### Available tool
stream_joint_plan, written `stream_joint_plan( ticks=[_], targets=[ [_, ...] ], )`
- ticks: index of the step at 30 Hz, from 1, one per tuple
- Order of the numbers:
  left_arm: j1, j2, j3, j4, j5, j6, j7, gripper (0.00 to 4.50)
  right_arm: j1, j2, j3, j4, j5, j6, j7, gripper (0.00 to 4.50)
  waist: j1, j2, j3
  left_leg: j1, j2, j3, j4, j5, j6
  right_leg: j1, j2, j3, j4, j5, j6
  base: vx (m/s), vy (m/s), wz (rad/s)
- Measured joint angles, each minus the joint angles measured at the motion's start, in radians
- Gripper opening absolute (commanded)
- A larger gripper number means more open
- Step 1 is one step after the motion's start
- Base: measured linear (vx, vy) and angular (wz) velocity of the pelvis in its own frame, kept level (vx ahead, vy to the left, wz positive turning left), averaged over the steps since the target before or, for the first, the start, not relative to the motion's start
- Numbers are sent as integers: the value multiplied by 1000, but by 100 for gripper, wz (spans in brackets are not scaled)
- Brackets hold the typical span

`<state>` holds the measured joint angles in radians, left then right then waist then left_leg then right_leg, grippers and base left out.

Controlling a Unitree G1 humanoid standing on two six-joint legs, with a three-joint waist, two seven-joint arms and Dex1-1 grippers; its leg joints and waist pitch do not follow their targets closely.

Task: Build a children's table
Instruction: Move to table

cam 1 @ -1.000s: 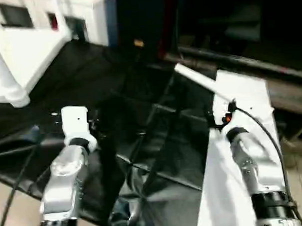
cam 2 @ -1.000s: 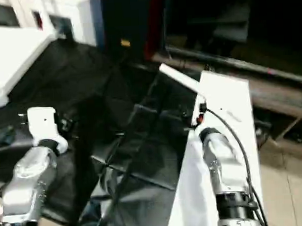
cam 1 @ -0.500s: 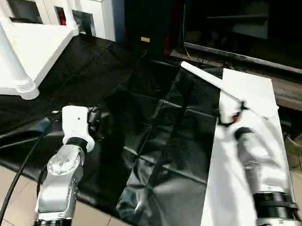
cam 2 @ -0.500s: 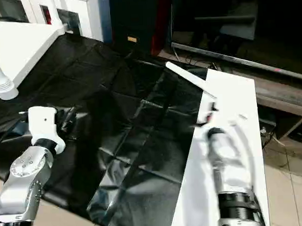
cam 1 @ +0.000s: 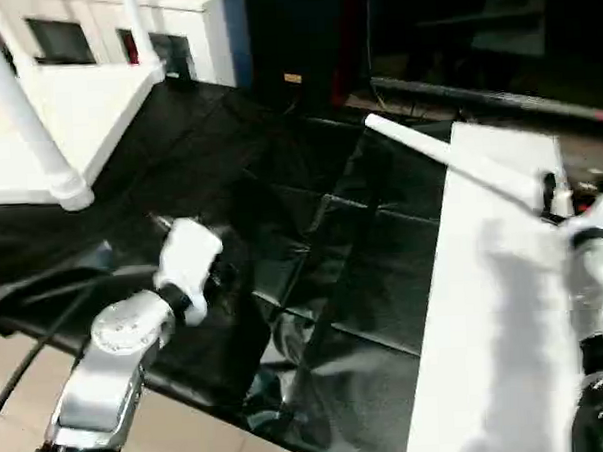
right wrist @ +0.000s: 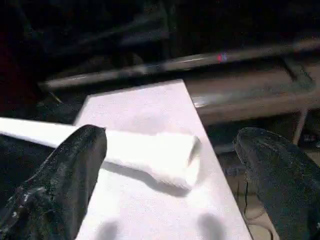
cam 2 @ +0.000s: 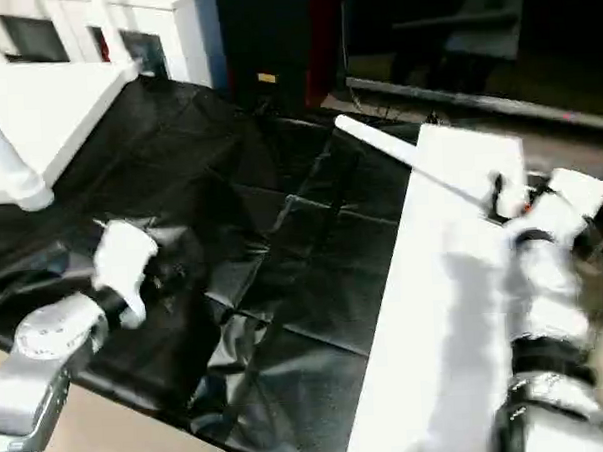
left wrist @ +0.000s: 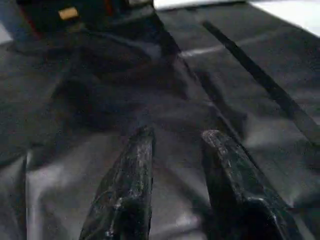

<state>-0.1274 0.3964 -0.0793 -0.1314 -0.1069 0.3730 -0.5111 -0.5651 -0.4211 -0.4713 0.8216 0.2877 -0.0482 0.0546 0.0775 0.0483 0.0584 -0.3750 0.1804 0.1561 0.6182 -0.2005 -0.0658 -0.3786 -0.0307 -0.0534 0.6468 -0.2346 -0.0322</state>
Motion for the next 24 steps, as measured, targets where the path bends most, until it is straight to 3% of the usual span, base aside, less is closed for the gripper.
stream_joint_plan(
  ticks=[3, 6, 15, 24],
  targets=[
    [0, 14, 3, -2, -8, 1, -9, 167, -32, -19, -10, 99, 3, -30, 23, 450, 10, 12, -5, -8, 1, 0, 0, 1, 2, -4, 0, -1, 1, 0, 0, 0, 0, 0],
    [10, 21, 8, -14, -26, 1, -28, 167, -68, -27, -25, 166, 18, -52, 62, 450, 16, 21, -7, -9, 1, 0, 1, 5, 8, -6, 0, -3, 1, 0, -1, 0, 0, 0],
    [55, 52, 33, -56, -57, 6, -61, 167, -147, -98, -31, 372, 9, -132, 128, 450, 44, 40, -9, -13, 1, 5, 2, 6, 10, -5, -11, -12, 1, 0, -1, 0, 0, 0],
    [94, 69, 47, -98, -75, 26, -73, 167, -158, -129, -34, 440, -8, -183, 114, 450, 68, 44, -10, -14, 1, 13, 2, 9, 15, -6, -17, -13, 1, 0, 0, 0, 0, 0]
  ],
)
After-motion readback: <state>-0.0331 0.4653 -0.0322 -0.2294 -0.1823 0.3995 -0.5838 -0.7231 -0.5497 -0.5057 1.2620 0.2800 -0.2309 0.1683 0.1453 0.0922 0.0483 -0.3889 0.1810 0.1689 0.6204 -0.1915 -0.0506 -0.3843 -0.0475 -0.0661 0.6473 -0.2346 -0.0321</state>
